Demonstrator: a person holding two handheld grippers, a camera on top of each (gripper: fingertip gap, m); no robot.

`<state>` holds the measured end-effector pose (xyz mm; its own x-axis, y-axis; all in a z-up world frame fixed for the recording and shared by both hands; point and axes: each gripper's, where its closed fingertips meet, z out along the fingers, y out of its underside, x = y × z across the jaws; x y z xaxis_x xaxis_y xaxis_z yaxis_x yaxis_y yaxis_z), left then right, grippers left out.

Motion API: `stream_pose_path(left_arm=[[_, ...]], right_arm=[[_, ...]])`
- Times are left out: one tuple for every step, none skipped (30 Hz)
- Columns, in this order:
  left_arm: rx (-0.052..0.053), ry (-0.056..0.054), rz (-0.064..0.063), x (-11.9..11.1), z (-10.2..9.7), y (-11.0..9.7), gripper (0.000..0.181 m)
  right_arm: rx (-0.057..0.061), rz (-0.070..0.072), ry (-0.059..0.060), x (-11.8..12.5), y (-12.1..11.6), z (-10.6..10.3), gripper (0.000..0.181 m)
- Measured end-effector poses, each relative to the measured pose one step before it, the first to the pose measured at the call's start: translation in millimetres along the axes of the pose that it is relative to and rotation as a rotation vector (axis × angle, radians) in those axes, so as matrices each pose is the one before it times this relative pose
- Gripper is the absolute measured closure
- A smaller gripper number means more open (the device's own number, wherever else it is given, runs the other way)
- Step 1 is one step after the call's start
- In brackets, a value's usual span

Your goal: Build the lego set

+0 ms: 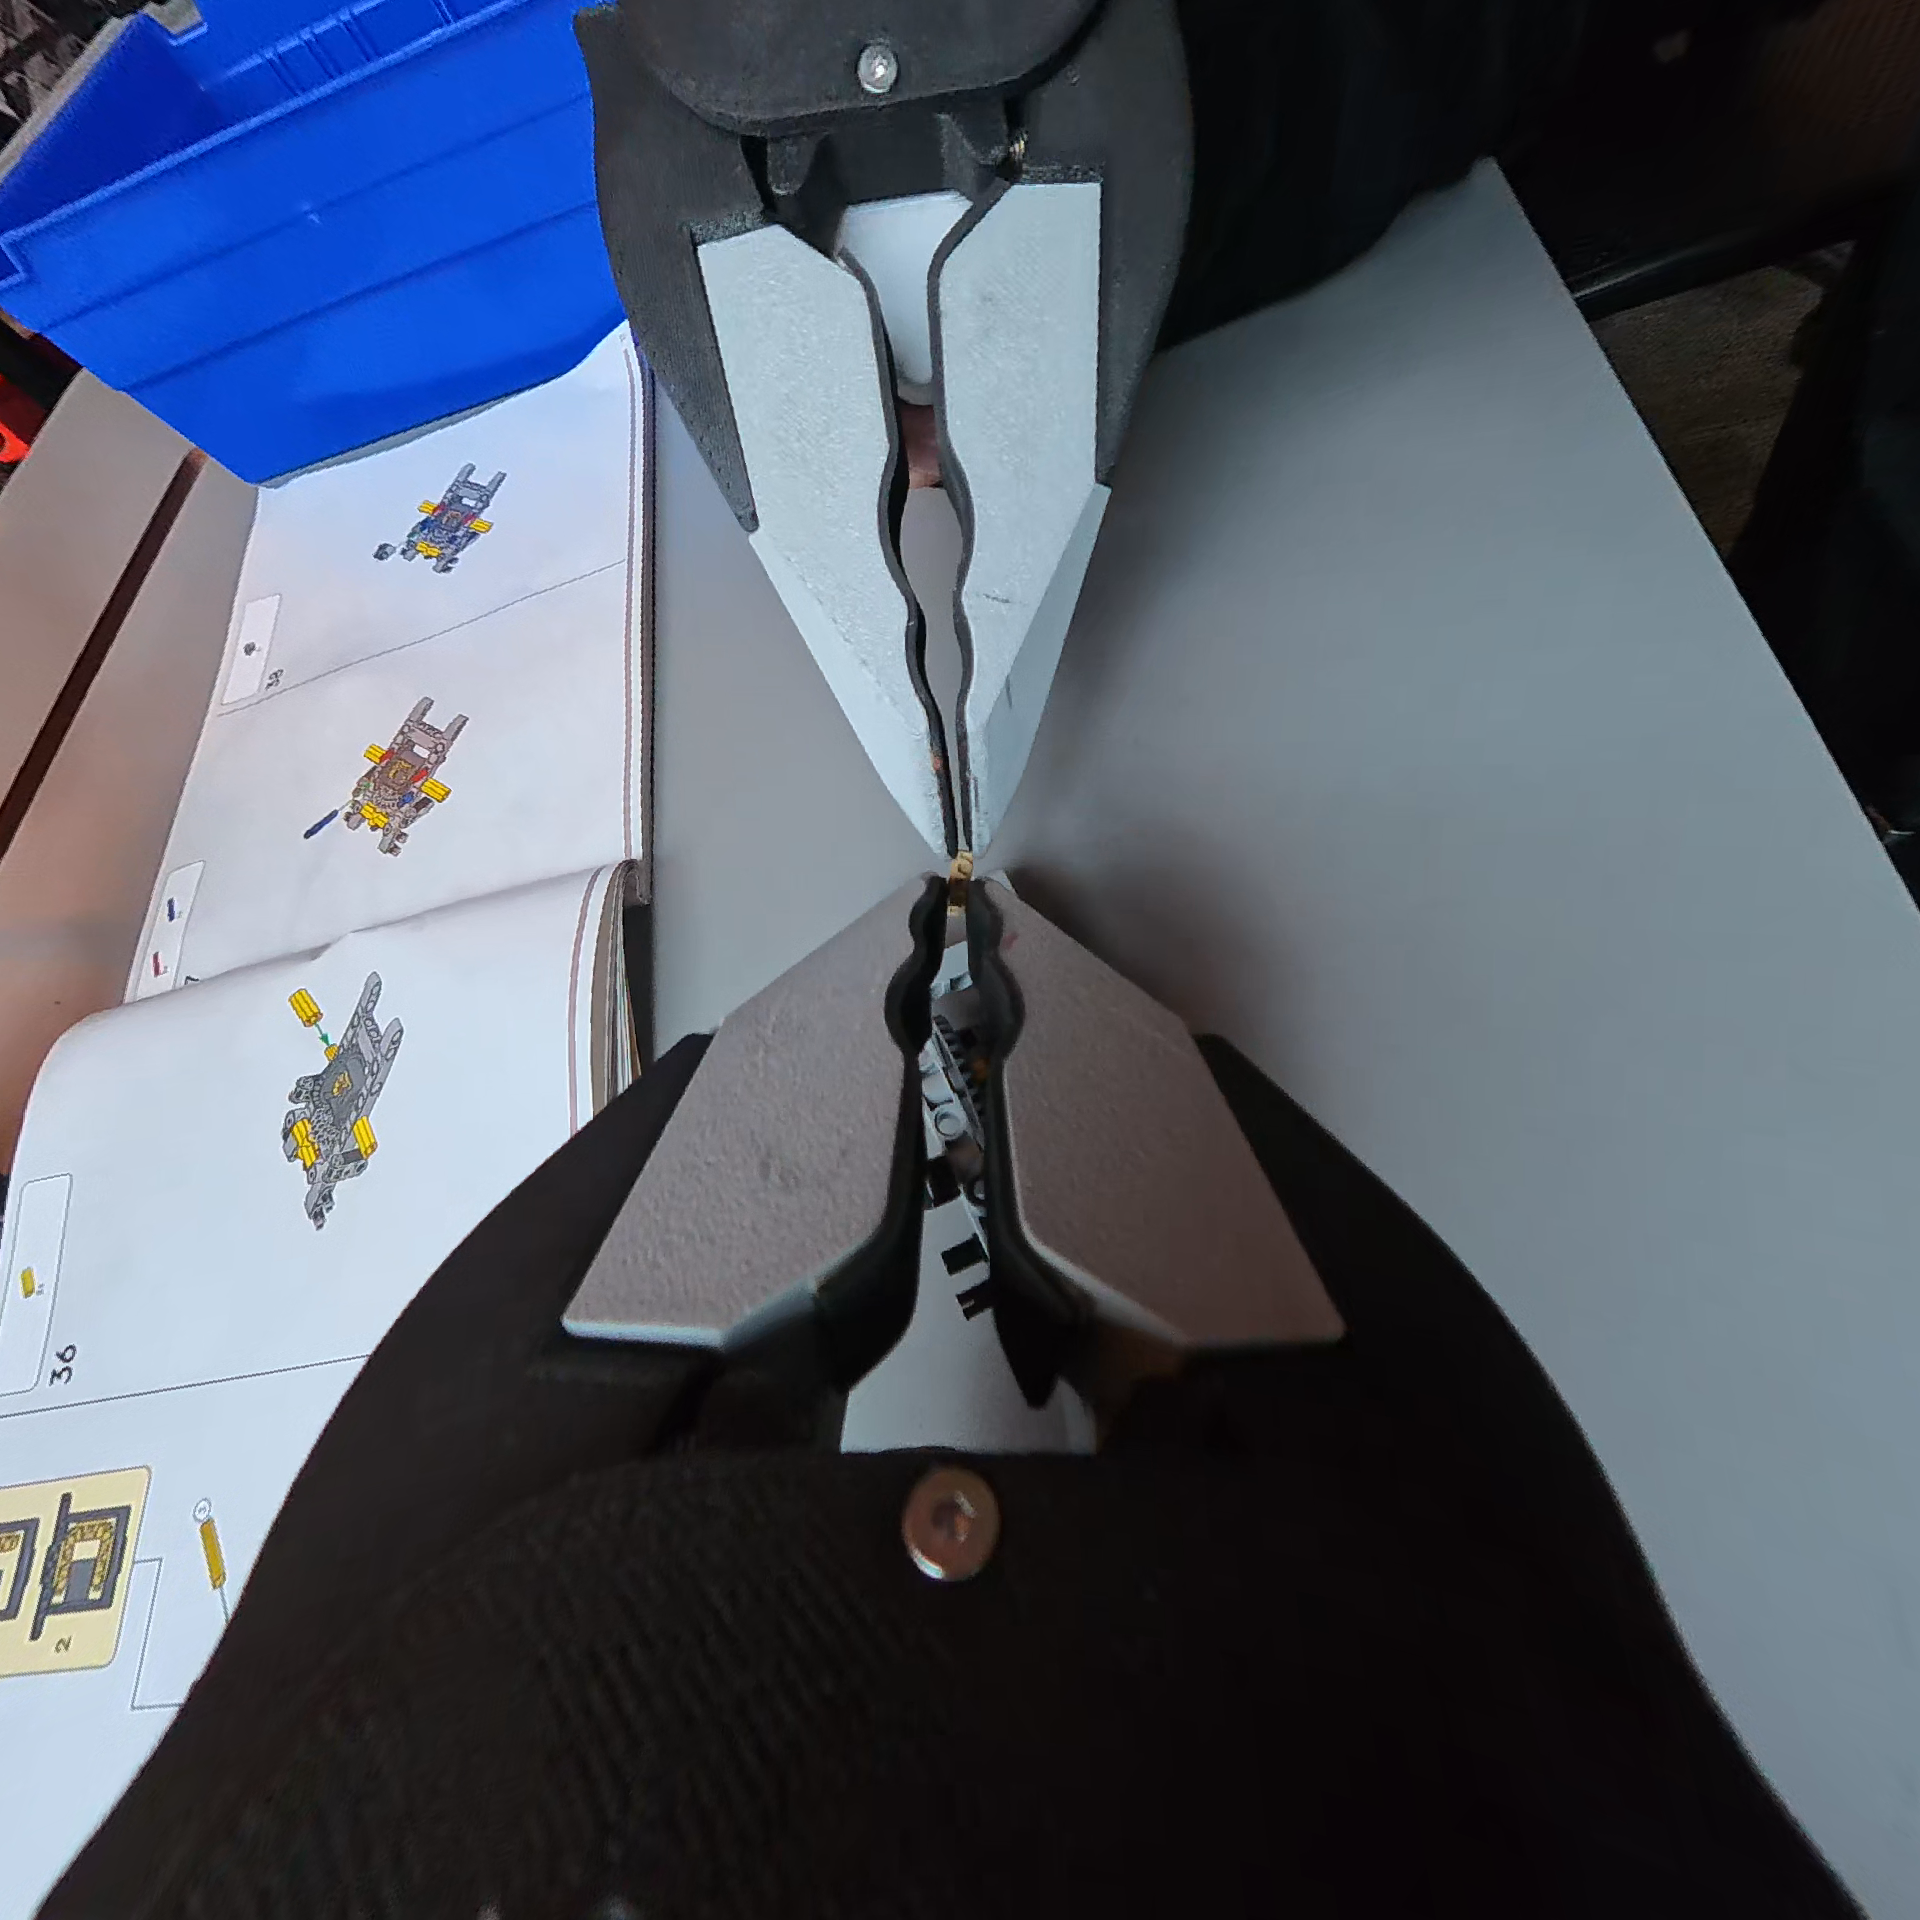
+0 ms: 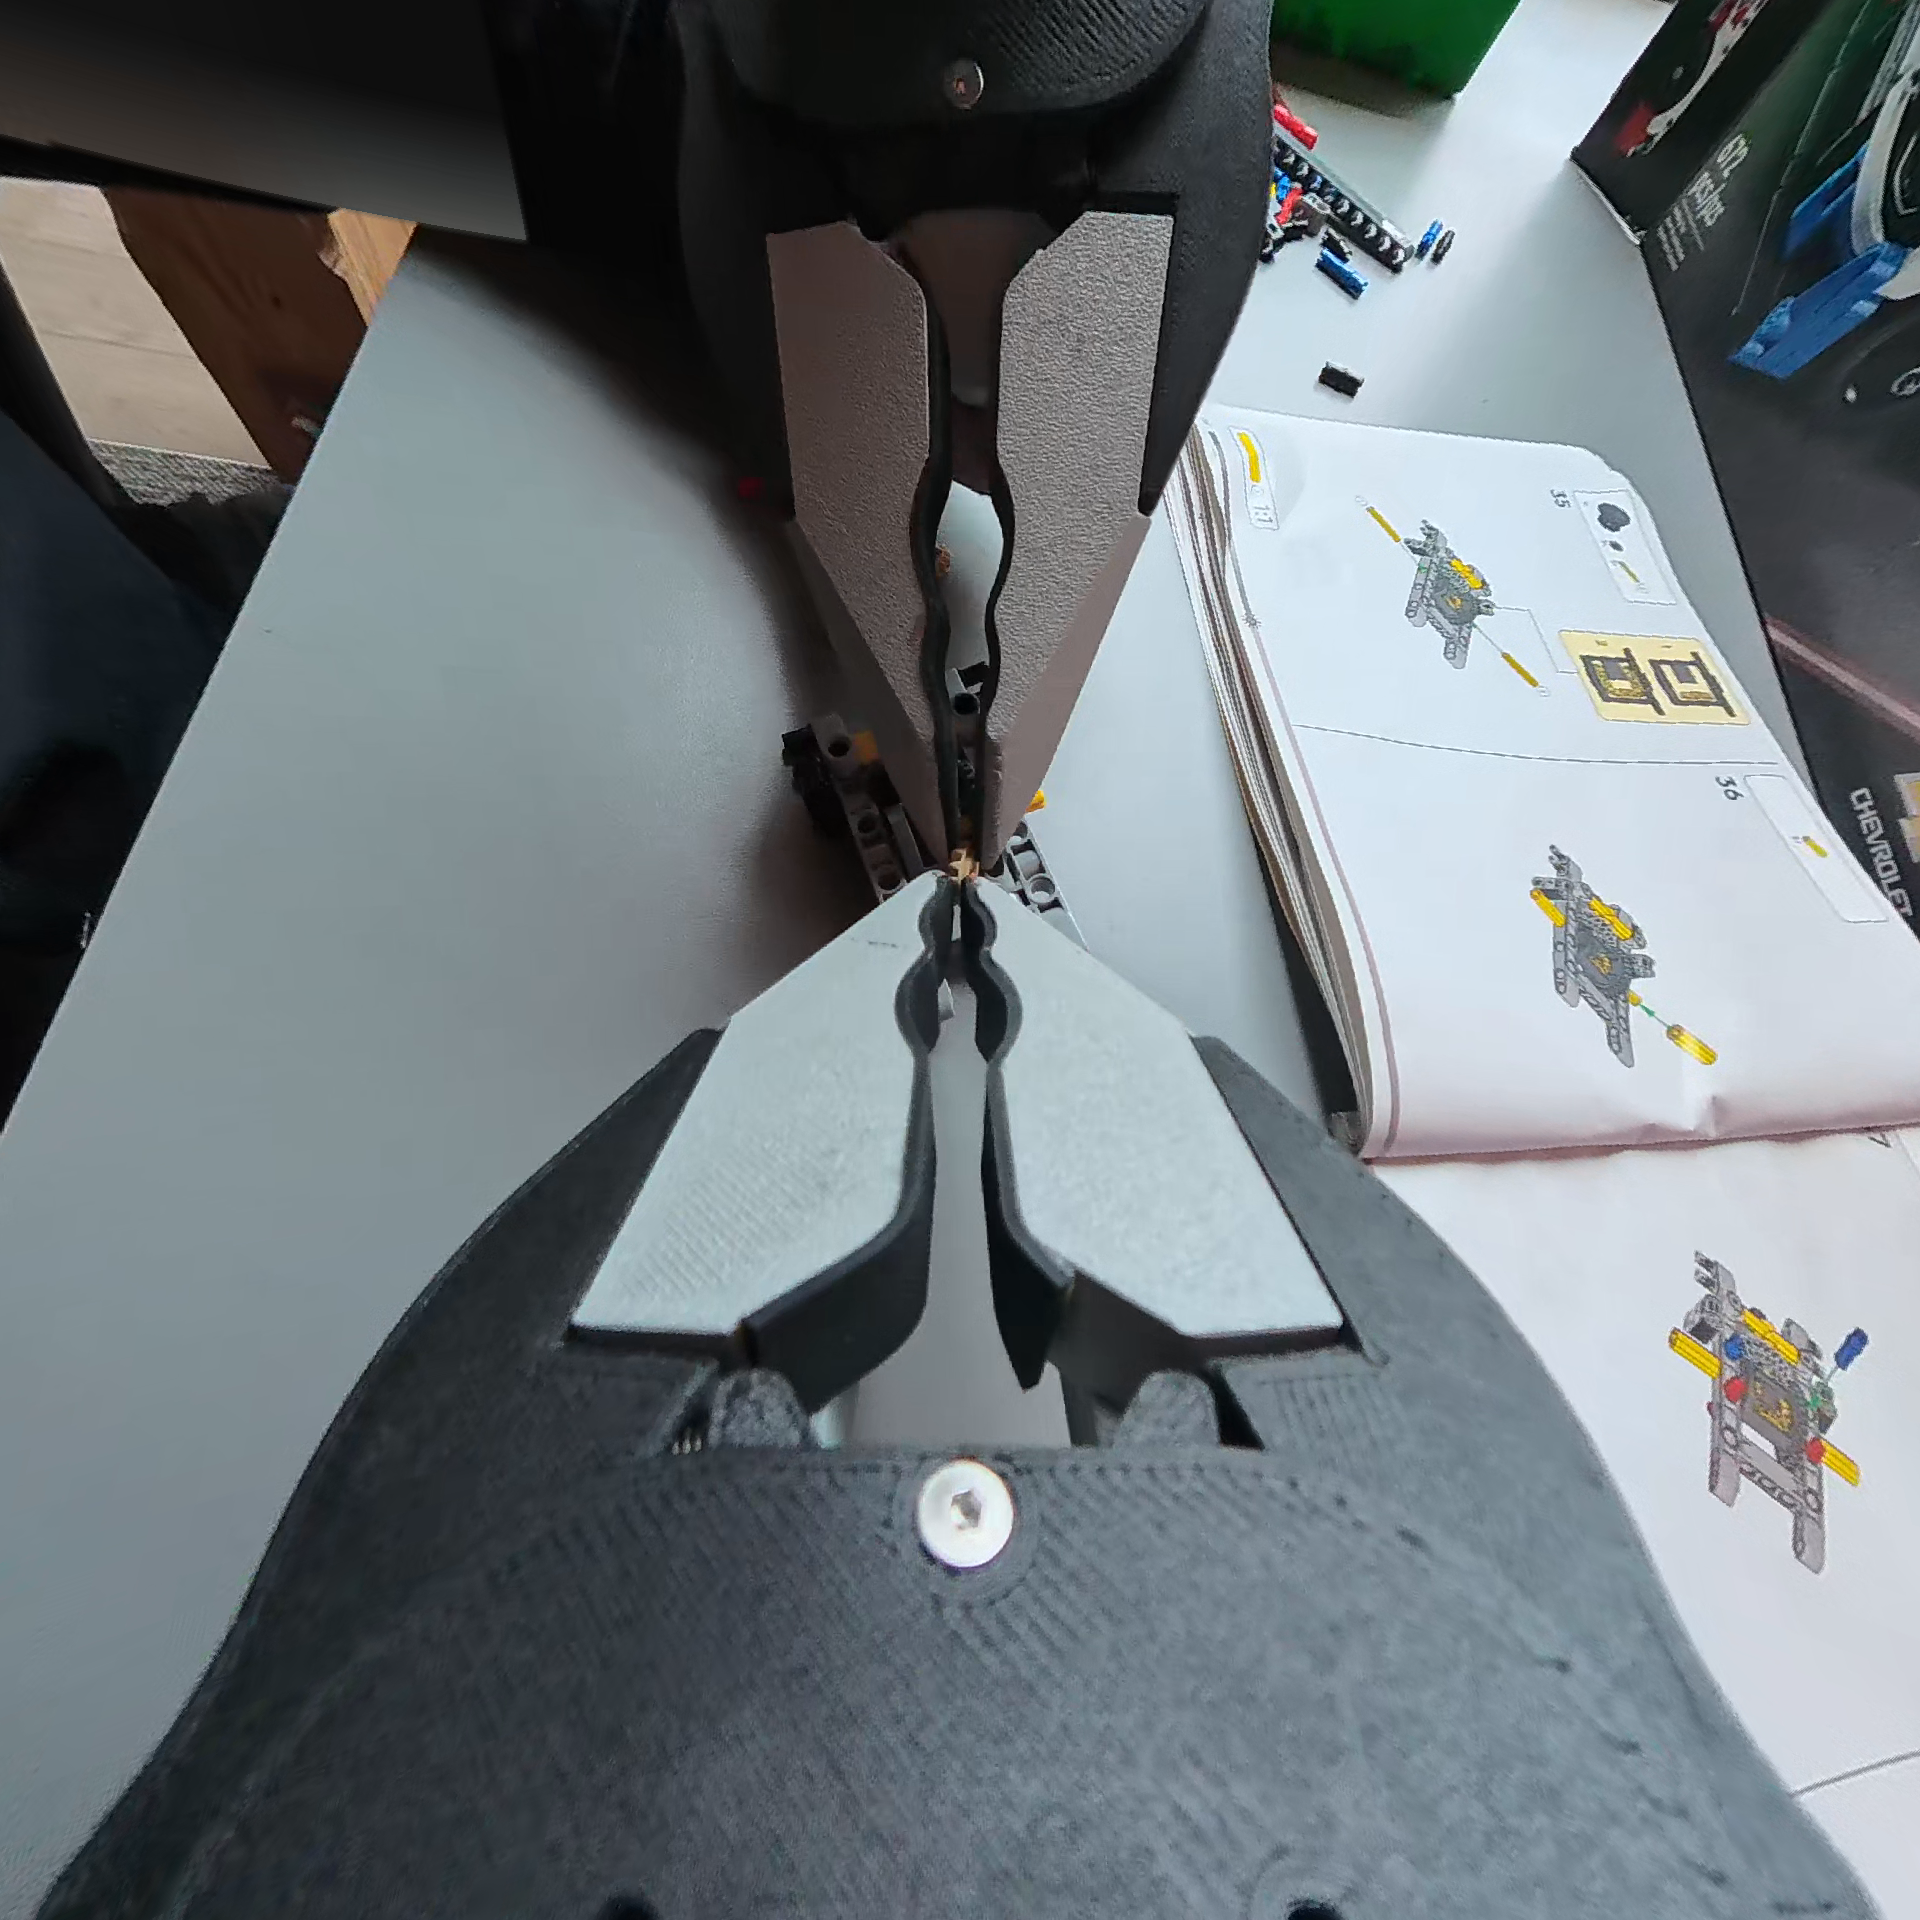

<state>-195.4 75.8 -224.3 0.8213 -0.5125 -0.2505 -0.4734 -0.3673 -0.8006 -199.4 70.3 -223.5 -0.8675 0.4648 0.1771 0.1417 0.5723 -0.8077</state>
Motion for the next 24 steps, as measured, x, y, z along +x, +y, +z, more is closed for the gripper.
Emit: stream_pose_path(left_arm=[[0.0008,0.0002,-0.0004,0.03,-0.05,-0.03,0.181],[-0.0001,-0.0005,-0.0006,-0.11,0.02,-0.11,0.181],[-0.0009,-0.0006,-0.0001,-0.04,0.04,0.04,0.181],[-0.0013,-0.0014,0.0007,-0.17,0.12,0.26,0.181],[-0.0014,-0.0012,0.0015,-0.03,0.18,0.18,0.181],[-0.0012,-0.0007,0.0010,0.05,0.14,0.07,0.181],[-0.0012,-0.0008,0.0002,-0.03,0.00,-0.05,0.181],[-0.0004,-0.0027,0.0008,-0.35,0.00,0.01,0.181],[0.0002,-0.0012,0.0005,-0.23,-0.10,0.06,0.181],[0.0001,0.0000,-0.0007,-0.03,-0.02,0.03,0.181],[-0.0007,-0.0010,-0.0008,-0.22,0.00,0.11,0.181],[-0.0013,-0.0013,-0.0004,-0.21,0.17,0.27,0.181],[-0.0009,0.0015,-0.0003,0.18,0.20,0.22,0.181],[-0.0003,-0.0005,-0.0003,-0.07,0.11,0.09,0.181],[-0.0007,-0.0009,0.0008,-0.05,0.09,0.20,0.181],[-0.0003,0.0001,0.0001,0.04,0.08,-0.04,0.181],[0.0002,0.0010,-0.0002,0.24,0.05,-0.08,0.181],[0.0006,-0.0021,-0.0003,-0.30,-0.01,-0.17,0.181],[0.0006,-0.0012,-0.0001,-0.25,-0.18,-0.15,0.181],[0.0008,0.0005,-0.0025,-0.05,-0.14,-0.13,0.181],[0.0010,-0.0029,-0.0044,-0.71,-0.15,-0.29,0.181],[0.0011,-0.0015,-0.0060,-0.62,-0.12,-0.25,0.181],[0.0008,0.0014,-0.0084,-0.39,-0.08,-0.15,0.181],[0.0009,-0.0005,-0.0109,-0.76,-0.03,0.00,0.181]], right_arm=[[-0.0002,-0.0024,0.0017,-0.08,-0.08,0.00,0.181],[-0.0003,-0.0027,0.0023,0.02,-0.07,-0.01,0.181],[-0.0009,-0.0022,0.0017,0.06,0.06,0.10,0.181],[-0.0011,-0.0007,0.0011,-0.01,0.21,0.12,0.181],[-0.0009,-0.0002,0.0002,-0.03,0.22,0.12,0.181],[-0.0003,-0.0012,0.0007,0.00,-0.07,0.07,0.181],[-0.0007,-0.0015,0.0015,0.03,0.10,0.04,0.181],[-0.0010,-0.0015,0.0029,0.31,0.11,0.07,0.181],[-0.0004,-0.0027,0.0025,0.17,0.05,0.02,0.181],[-0.0006,-0.0026,0.0020,0.04,0.03,0.06,0.181],[-0.0010,-0.0018,0.0018,0.13,0.06,0.14,0.181],[-0.0012,-0.0017,0.0005,-0.17,0.18,0.13,0.181],[-0.0006,-0.0019,-0.0009,-0.41,0.03,0.06,0.181],[-0.0013,-0.0020,0.0021,0.08,0.19,0.12,0.181],[-0.0012,-0.0024,0.0031,0.19,0.11,0.02,0.181],[-0.0015,-0.0019,0.0020,0.10,0.06,-0.01,0.181],[-0.0003,-0.0018,0.0031,0.20,-0.04,-0.04,0.181],[0.0006,-0.0020,0.0045,0.38,-0.31,-0.14,0.181],[-0.0002,-0.0025,0.0034,0.19,-0.18,-0.08,0.181],[-0.0002,-0.0046,0.0042,0.07,-0.19,-0.04,0.181],[0.0001,-0.0065,0.0086,0.81,-0.25,-0.20,0.181],[-0.0006,-0.0068,0.0088,0.67,-0.18,-0.13,0.181],[-0.0014,-0.0071,0.0081,0.46,-0.13,-0.18,0.181],[-0.0028,-0.0081,0.0111,0.84,0.02,0.06,0.181]])
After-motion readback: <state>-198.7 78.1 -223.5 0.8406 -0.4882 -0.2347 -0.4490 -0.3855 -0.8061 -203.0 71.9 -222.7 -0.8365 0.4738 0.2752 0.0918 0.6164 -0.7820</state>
